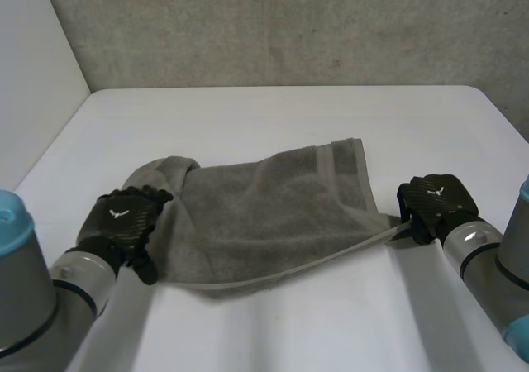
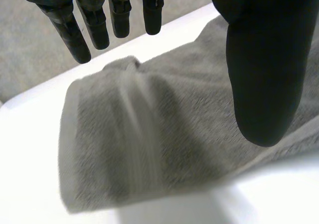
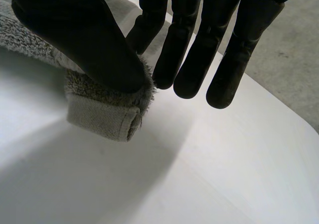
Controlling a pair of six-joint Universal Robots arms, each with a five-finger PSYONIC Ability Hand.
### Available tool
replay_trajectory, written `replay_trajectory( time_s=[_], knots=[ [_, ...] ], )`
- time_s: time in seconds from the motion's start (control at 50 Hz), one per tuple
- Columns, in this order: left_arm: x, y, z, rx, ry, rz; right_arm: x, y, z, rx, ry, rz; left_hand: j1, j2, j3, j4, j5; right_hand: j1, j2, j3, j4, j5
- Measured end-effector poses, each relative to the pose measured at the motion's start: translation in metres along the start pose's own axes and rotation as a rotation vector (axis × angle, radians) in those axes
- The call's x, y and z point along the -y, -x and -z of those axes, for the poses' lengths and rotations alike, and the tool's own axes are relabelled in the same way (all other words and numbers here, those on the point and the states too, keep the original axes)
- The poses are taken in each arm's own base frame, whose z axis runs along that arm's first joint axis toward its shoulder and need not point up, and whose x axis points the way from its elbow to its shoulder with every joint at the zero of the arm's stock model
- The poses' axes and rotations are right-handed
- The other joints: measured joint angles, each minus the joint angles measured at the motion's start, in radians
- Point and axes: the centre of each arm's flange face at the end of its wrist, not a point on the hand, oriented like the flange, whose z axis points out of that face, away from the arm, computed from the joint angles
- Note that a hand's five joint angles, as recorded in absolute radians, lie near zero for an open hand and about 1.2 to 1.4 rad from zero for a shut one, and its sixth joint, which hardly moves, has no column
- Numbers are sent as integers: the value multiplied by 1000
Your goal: Fold the towel.
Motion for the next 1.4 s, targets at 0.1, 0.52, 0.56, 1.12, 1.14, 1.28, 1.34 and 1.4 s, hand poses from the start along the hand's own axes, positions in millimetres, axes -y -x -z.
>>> replay_trajectory(
  time_s=[0.1,0.52,0.56,1.12,1.14,1.28,1.34,1.4],
  knots=[
    [-10,17,-5,5,37,6,-2,-4,-2,-15,2,-4,0,7,8,9,0,0,0,0,0,0],
    [-44,78,-47,-70,70,-106,-8,0,-4,-4,22,-5,131,136,138,140,131,0,0,0,0,0],
    [-47,81,-51,-73,71,-117,-8,0,-4,-3,22,-4,134,137,139,140,132,0,0,0,0,0],
    [-54,85,-75,-68,14,-168,-14,5,-6,13,42,-4,297,298,301,302,293,0,0,0,0,0],
    [-54,85,-76,-70,14,-168,-14,5,-6,14,42,-4,297,300,302,304,294,0,0,0,0,0],
    [-55,76,-77,-99,14,-174,-15,5,-7,16,45,-4,356,357,360,362,306,0,0,0,0,0],
    [-54,73,-78,-109,10,-178,-16,5,-7,18,48,-3,386,388,391,388,306,0,0,0,0,0],
    [-53,71,-78,-115,3,-182,-17,6,-8,19,51,-2,440,441,444,441,306,0,0,0,0,0]
  ],
)
